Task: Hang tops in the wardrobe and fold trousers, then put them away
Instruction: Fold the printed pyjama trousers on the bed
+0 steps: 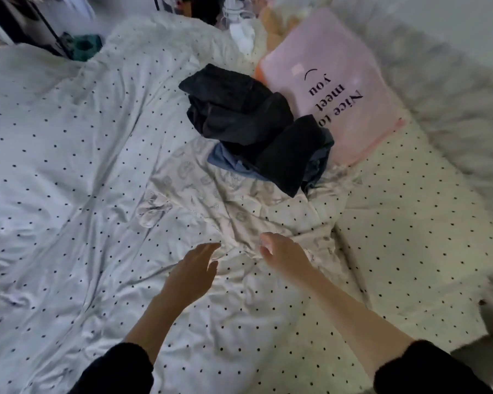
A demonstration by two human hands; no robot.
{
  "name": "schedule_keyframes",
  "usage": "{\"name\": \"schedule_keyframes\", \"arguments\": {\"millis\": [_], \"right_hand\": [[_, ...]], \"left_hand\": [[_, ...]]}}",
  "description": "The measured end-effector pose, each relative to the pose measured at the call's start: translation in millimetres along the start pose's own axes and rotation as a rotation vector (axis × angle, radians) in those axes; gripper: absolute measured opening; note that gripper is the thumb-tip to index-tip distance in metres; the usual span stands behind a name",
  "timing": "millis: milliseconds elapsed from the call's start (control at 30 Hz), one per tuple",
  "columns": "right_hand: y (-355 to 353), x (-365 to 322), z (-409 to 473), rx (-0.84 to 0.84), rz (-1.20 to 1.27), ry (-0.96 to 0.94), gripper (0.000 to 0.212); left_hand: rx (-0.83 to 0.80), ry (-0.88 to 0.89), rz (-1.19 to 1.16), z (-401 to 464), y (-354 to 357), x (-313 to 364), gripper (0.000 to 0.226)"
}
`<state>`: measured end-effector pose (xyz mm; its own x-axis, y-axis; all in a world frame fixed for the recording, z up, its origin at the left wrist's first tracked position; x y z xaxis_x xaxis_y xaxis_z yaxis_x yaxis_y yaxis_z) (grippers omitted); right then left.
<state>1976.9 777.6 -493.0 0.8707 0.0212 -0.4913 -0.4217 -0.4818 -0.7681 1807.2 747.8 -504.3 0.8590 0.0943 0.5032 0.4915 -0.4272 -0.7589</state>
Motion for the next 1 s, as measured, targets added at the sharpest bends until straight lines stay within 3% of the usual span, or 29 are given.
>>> {"name": "schedule_keyframes", "arguments": {"millis": [100,267,333,400,567,600,667,733,767,867,1000], "right_hand": [[35,8,74,-0.031,-0.140,-0.063,0.047],[103,6,146,-0.085,-0.232,-0.075,0.097],[110,-5,165,0.054,-0.341,-0.111,0.085],[98,-17,173,0.254,-0.401,-0.173,0.047],[82,-35,150,0.475,-0.240,-0.274,0.011],[87,-33,147,0.455,-0.209,-0.242,0.020],[105,-17,156,0.243,-0.193,-0.058,0.041],[110,-10,167,0.174,-0.207,0.026,0.028],[109,-14,170,0.181,-0.220,0.015,0.018],[110,-29,158,0.181,-0.187,-0.090,0.018],[113,-33,93,0.082,0.160,-0.273,0.027]], "left_hand": [[0.037,-0.060,0.055,48,20,-25,0.050],[0.105,-0.130,0.045,82,43,-63,0.052],[0.106,-0.154,0.043,80,50,-79,0.053],[0.110,-0.173,0.043,74,51,-91,0.057],[0.156,-0.225,0.068,61,35,-110,0.068],[0.150,-0.225,0.073,61,35,-110,0.070],[0.142,-0.206,0.074,65,31,-103,0.071],[0.152,-0.178,0.075,68,27,-98,0.071],[0.171,-0.163,0.079,69,24,-97,0.071],[0.212,-0.159,0.102,65,19,-100,0.076],[0.244,-0.133,0.197,52,20,-98,0.097]]}}
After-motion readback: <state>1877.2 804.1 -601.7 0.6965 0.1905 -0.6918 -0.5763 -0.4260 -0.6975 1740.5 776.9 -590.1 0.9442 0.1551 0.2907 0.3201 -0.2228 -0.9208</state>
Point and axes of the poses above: each hand's wrist, its own z-axis towards the middle knuckle, its own y-axis out of the palm, x = y × z, the point moved 10 cm from there along z, towards the middle knuckle, and after that the axes turned 3 degrees about -y, right-handed, at the moved point
